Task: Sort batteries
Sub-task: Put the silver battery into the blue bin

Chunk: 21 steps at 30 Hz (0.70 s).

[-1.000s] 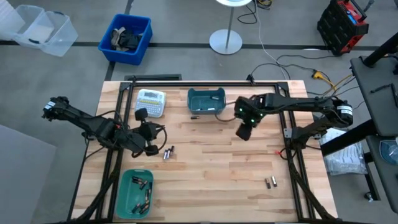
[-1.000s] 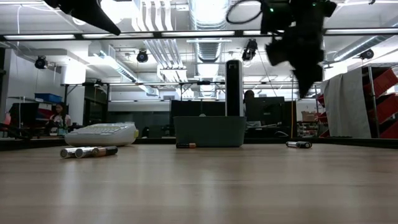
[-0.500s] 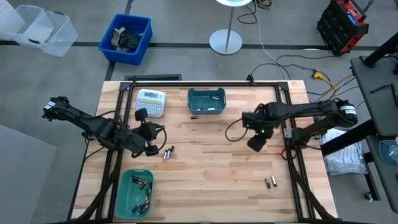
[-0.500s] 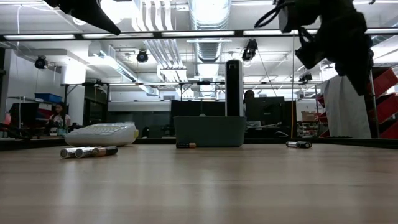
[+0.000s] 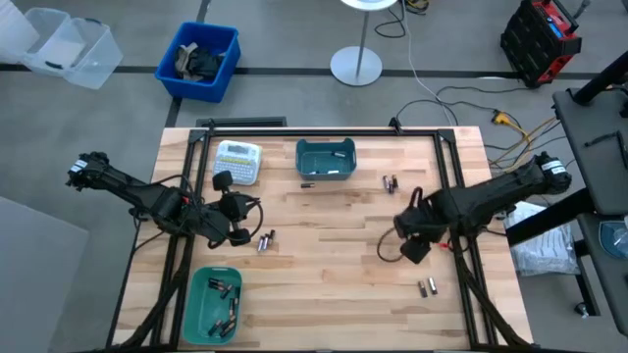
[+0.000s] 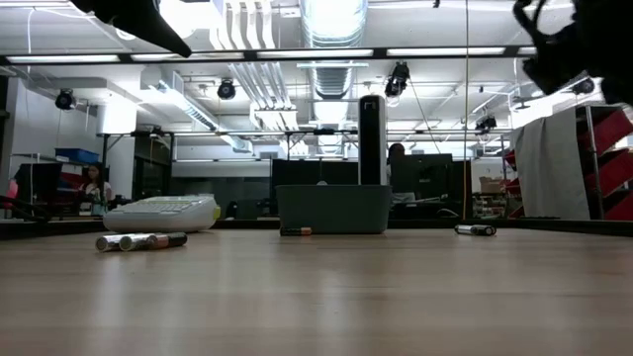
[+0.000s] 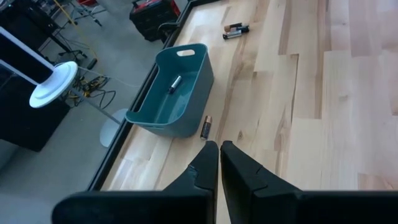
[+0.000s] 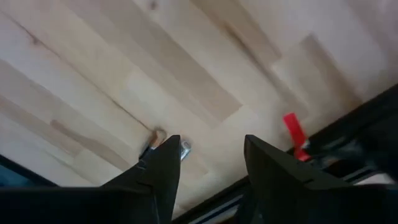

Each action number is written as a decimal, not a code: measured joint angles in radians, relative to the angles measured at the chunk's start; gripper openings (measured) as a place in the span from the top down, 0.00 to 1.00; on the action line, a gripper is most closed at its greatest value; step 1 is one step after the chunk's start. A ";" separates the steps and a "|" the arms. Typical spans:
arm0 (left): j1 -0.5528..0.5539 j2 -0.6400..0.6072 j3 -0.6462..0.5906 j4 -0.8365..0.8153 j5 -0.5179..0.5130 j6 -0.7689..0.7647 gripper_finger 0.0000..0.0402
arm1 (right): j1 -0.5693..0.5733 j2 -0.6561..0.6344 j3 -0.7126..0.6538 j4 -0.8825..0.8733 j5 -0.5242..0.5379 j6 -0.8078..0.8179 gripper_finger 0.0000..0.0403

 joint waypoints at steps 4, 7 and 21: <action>0.000 0.000 0.000 0.001 0.000 0.000 1.00 | 0.150 -0.011 -0.045 0.096 0.002 0.179 0.56; 0.000 0.000 0.000 0.002 0.000 0.000 1.00 | 0.259 -0.011 -0.082 0.170 0.018 0.320 0.55; 0.000 0.000 0.000 0.009 0.000 0.000 1.00 | 0.588 0.016 -0.134 0.198 0.182 0.762 0.57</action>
